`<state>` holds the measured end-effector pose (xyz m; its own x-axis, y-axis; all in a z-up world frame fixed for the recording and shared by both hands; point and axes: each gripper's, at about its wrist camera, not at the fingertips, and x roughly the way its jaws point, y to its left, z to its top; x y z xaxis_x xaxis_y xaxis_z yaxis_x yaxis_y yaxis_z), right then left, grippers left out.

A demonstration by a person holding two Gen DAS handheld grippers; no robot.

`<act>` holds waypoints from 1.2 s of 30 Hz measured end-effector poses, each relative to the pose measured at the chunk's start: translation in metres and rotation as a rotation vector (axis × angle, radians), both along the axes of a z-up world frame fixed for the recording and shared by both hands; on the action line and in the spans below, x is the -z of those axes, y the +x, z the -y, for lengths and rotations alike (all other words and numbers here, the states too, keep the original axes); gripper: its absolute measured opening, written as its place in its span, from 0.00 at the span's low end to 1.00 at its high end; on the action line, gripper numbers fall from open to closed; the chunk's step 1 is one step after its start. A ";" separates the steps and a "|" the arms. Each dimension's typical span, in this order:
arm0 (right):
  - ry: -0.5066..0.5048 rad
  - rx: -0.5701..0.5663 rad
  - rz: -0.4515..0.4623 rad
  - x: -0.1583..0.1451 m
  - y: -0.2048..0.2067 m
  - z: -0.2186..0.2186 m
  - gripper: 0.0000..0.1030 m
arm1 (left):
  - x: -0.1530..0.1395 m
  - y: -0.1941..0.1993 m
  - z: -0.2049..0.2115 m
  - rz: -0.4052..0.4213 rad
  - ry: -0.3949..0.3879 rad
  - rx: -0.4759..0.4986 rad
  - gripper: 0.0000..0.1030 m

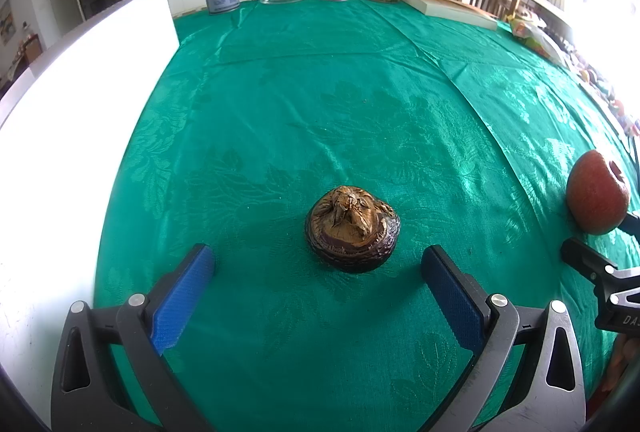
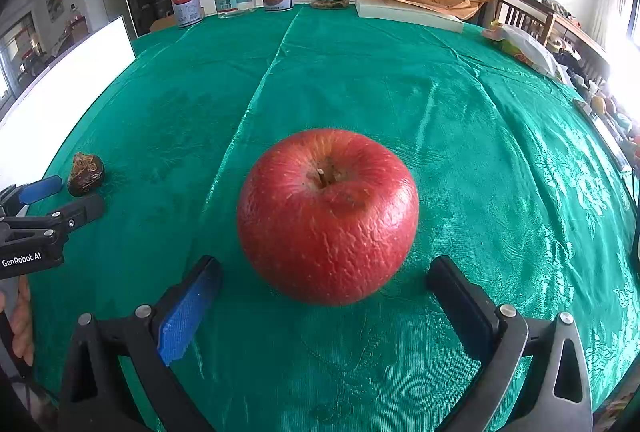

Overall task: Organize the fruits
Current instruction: 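Reach the right gripper to the red apple and position around it, then close the left gripper on the brown fruit while the right gripper closes on the apple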

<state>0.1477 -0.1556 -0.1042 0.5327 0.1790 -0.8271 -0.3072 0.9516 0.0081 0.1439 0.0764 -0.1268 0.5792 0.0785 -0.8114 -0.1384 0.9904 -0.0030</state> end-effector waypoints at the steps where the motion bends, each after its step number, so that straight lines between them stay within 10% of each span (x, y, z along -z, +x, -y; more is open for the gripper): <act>1: 0.000 0.000 0.000 0.000 0.000 0.000 1.00 | 0.000 0.000 0.000 0.000 0.000 0.000 1.00; 19: 0.062 -0.023 -0.006 -0.004 -0.002 0.007 1.00 | -0.008 0.004 0.008 -0.007 -0.028 0.097 0.96; 25: 0.188 -0.017 -0.073 -0.022 0.005 0.025 1.00 | -0.011 0.012 0.002 -0.004 -0.024 0.062 0.44; 29: 0.058 -0.089 -0.112 -0.029 0.021 0.000 1.00 | -0.018 0.005 -0.008 0.014 -0.074 0.028 0.43; 32: -0.033 -0.069 -0.166 -0.023 0.033 -0.009 0.66 | -0.036 -0.015 -0.012 0.036 -0.141 0.019 0.43; 36: 0.077 -0.058 -0.205 -0.039 0.032 -0.014 0.66 | -0.080 -0.057 -0.026 0.089 -0.267 0.027 0.43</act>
